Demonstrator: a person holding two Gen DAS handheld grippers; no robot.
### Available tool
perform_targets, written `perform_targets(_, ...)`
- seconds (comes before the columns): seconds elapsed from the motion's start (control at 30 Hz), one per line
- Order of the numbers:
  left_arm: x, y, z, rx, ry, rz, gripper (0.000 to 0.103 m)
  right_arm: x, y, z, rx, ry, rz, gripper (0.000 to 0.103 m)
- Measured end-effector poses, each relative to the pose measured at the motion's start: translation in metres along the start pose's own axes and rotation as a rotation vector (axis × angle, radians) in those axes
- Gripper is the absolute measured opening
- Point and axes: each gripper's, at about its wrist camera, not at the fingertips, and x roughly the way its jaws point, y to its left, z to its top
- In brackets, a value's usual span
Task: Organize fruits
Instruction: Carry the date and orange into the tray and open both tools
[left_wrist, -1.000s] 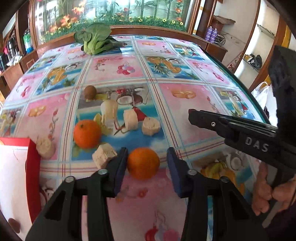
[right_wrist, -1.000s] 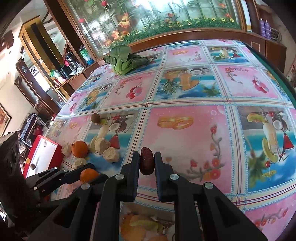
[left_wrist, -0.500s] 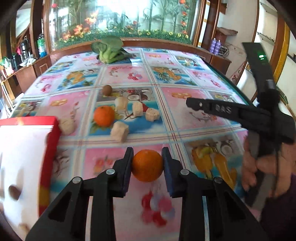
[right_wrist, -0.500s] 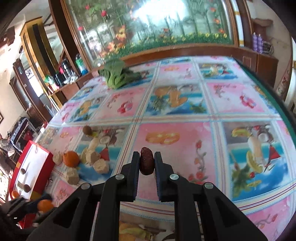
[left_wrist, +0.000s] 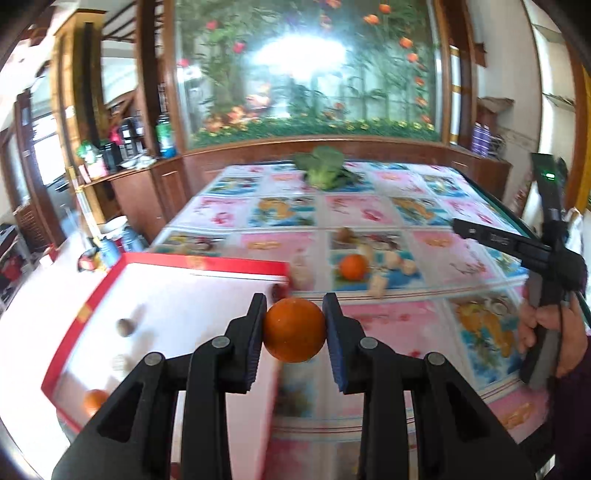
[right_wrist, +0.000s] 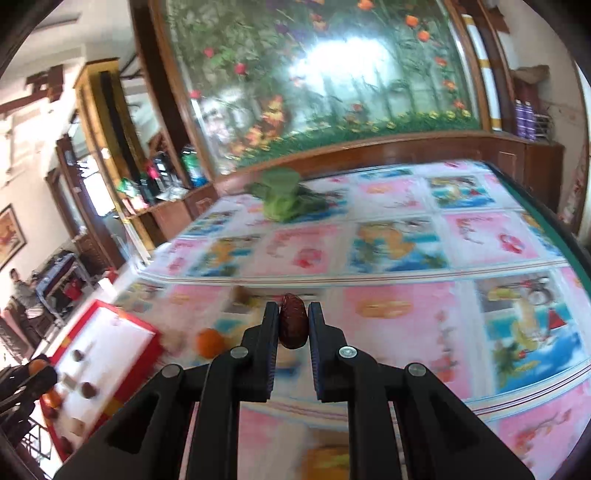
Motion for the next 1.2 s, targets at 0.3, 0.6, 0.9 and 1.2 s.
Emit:
perform_targets(0.3,0.0,0.055,-0.008,-0.089,-0.02,0.121,0.033,0.026,0.12,-0.022,-0.07,0.054,0.274,0.014)
perform_targets(0.6,0.005,0.101,-0.025,-0.147,0.014,0.233,0.033,0.059,0.198,-0.044,-0.169,0.169,0.407,0.014)
perform_targets(0.9,0.021,0.131,-0.045,-0.202,0.111,0.255,0.033,0.078,0.2,-0.057,-0.225,0.251,0.33,0.013)
perform_targets(1.2,0.029,0.127,-0.046,-0.172,0.131,0.271,0.033,0.088,0.192,-0.068,-0.192,0.344,0.314,0.013)
